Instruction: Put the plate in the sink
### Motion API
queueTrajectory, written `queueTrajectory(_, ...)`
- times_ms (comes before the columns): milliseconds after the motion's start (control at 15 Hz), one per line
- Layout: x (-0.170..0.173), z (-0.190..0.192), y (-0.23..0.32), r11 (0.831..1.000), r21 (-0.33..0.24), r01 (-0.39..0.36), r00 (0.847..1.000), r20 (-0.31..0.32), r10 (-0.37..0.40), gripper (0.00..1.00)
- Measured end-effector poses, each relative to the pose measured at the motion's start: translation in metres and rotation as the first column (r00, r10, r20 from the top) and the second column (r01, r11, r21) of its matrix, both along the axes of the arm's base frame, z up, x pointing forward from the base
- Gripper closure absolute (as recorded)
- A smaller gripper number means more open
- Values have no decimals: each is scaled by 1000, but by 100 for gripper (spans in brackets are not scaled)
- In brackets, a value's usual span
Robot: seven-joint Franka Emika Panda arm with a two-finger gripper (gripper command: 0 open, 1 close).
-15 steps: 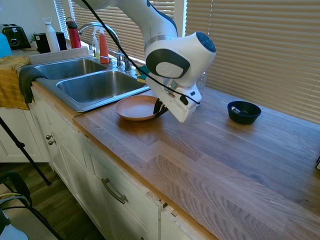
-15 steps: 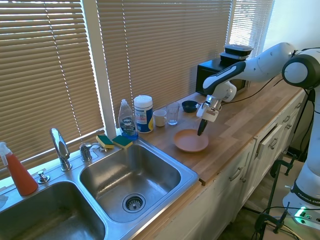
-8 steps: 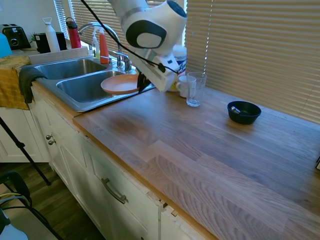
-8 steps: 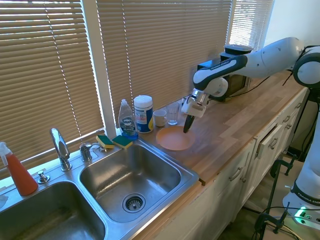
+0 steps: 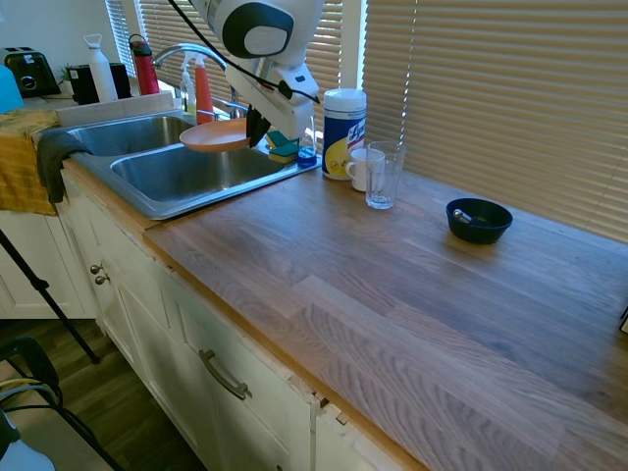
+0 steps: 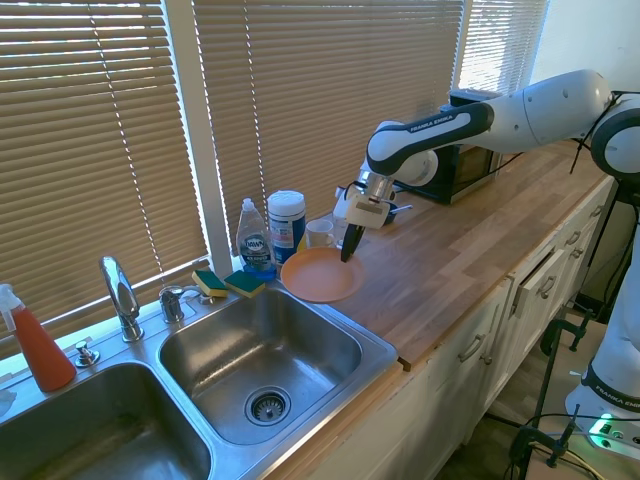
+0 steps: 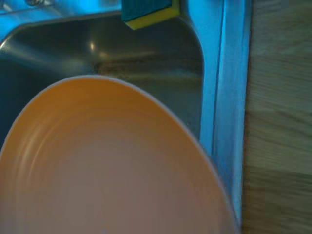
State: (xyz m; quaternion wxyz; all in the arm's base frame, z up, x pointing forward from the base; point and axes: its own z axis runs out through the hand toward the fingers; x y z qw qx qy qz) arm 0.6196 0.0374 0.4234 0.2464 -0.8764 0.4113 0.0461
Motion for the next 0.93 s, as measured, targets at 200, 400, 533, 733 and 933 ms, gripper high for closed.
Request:
queueTrajectory(200,24,-10,54,999,-8,-51,999,-6,51,100)
queueTrajectory(400,41,-25,111,996,-20,-85,996,0,85,100)
queueTrajectory(533,49,-48,146,993,-36,-113,994,-8,113,100)
queueTrajectory(733,57,-90,190,988,-72,-134,991,-36,132,100)
queueTrajectory(933,63,-125,213,987,-102,-121,991,-67,115,100)
